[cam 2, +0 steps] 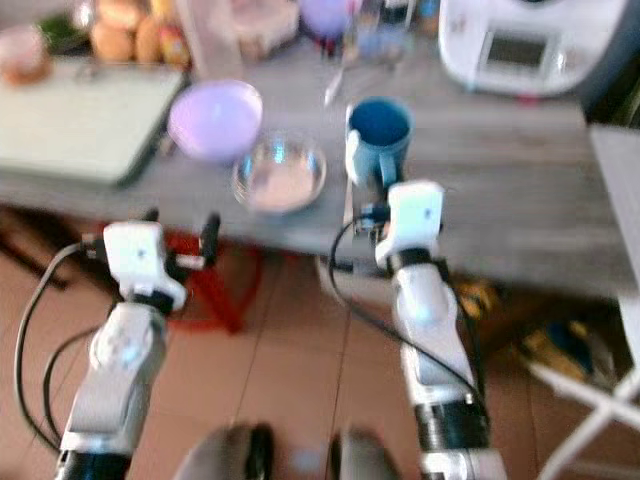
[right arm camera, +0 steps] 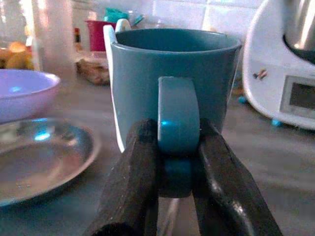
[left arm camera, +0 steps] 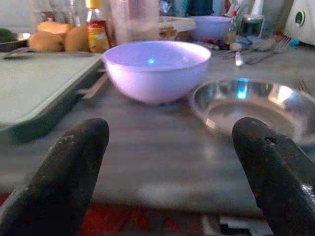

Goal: Setting the table

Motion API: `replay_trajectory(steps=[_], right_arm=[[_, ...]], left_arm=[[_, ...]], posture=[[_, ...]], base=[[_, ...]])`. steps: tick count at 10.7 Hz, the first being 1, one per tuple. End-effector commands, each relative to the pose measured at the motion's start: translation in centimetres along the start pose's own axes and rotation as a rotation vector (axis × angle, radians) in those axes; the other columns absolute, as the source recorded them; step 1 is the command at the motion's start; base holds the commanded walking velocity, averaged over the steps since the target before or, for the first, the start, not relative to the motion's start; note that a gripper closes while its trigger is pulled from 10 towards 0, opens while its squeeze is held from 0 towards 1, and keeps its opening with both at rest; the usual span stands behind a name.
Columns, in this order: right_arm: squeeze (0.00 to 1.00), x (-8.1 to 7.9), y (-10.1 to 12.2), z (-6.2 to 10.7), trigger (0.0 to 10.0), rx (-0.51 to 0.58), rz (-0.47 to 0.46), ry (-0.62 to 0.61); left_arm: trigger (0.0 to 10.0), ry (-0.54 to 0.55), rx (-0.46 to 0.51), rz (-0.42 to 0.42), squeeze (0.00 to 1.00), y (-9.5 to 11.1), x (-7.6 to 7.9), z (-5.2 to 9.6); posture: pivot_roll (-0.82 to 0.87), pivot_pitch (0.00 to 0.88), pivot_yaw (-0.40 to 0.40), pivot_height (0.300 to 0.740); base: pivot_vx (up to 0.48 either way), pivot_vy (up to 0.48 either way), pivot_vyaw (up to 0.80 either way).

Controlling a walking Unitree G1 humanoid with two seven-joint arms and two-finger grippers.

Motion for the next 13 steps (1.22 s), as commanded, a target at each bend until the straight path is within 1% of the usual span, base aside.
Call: replay_trajectory(steps=[1, 2, 3, 4, 5, 6, 7, 8, 10, 11, 12, 13], right_arm=[[0.0, 0.9, 0.6, 0.0, 10.0, 0.032, 0.02, -0.021], [0.0, 1.0, 0.7, -0.1, 10.0, 0.034, 0.023, -0.027], [0.0, 1.1, 0.7, -0.3, 10.0, 0.035, 0.029, -0.029], [0.0, 1.4, 0.7, -0.5, 10.0, 0.038, 0.036, -0.026], [0.0, 1.5, 0.9, -1.0, 10.0, 0.043, 0.06, 0.012], [0.0, 1.1, 2.0, -1.9, 10.0, 0.098, 0.081, 0.096], [0.0, 1.0, 2.1, -2.2, 10.0, 0.103, 0.075, 0.116], [0.0, 0.7, 2.3, -2.6, 10.0, 0.114, 0.063, 0.16], [0.0, -0.8, 1.7, -3.0, 10.0, 0.095, 0.016, 0.291], [0.0, -1.1, 1.5, -3.0, 10.0, 0.09, 0.015, 0.317], [0.0, -1.2, 1.2, -3.5, 10.0, 0.086, 0.035, 0.336], [0.0, -0.7, 0.8, -3.8, 10.0, 0.074, 0.047, 0.324]], left_arm=[[10.0, -0.016, 0.014, 0.008, 0.0, 0.3, 0.5, 0.2], [10.0, -0.01, 0.014, 0.006, 0.0, 0.3, 0.5, 0.2], [10.0, 0.004, 0.033, -0.007, 0.0, 0.7, 0.1, 0.4], [10.0, 0.018, 0.031, -0.017, 0.0, 0.7, -0.4, 0.6], [10.0, 0.035, 0.024, -0.026, 0.0, 0.6, -1.0, 1.0], [10.0, 0.062, 0.015, -0.042, 0.0, 0.5, -1.9, 1.6], [10.0, 0.07, 0.017, -0.049, 0.0, 0.6, -2.1, 1.7], [10.0, 0.084, 0.022, -0.053, 0.0, 0.8, -2.4, 1.8], [10.0, 0.07, 0.015, -0.043, 0.0, 0.9, -2.3, 2.2], [10.0, 0.068, 0.009, -0.046, 0.0, 0.8, -2.3, 2.4], [10.0, 0.072, -0.003, -0.053, 0.0, 0.5, -2.7, 2.9], [10.0, 0.076, -0.006, -0.057, 0.0, 0.6, -2.9, 3.0]], posture=[[-0.01, 0.156, 0.011, 0.74], [0.0, 0.156, 0.009, 0.74], [0.0, 0.159, 0.008, 0.74], [0.0, 0.163, 0.008, 0.74], [0.01, 0.169, 0.009, 0.74], [0.01, 0.174, 0.01, 0.74], [0.01, 0.175, 0.008, 0.74], [0.02, 0.177, 0.006, 0.74], [0.03, 0.184, 0.007, 0.74], [0.04, 0.188, 0.006, 0.74], [0.04, 0.191, 0.004, 0.74], [0.05, 0.194, 0.002, 0.74]], base=[[0.458, 0.0, 0.0], [0.439, 0.0, 0.0], [0.0, 0.0, 0.0], [0.0, 0.0, 0.0], [0.0, 0.0, 0.0], [0.0, 0.0, 0.0], [0.0, 0.0, 0.0], [0.0, 0.0, 0.0], [0.0, 0.0, 0.0], [0.0, 0.0, 0.0], [0.0, 0.0, 0.0], [0.0, 0.0, 0.0]])
Point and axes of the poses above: a point about 5 cm out from each wrist's last joint towards the gripper, its own z axis pointing back from the gripper into the wrist, its own y axis along the axis of the wrist's last joint, x = y × z, the point moved 4 cm from there along -z, pointing out of the wrist towards the gripper, and after that the axes turned 11 degrees about z, right-handed, at the moved point
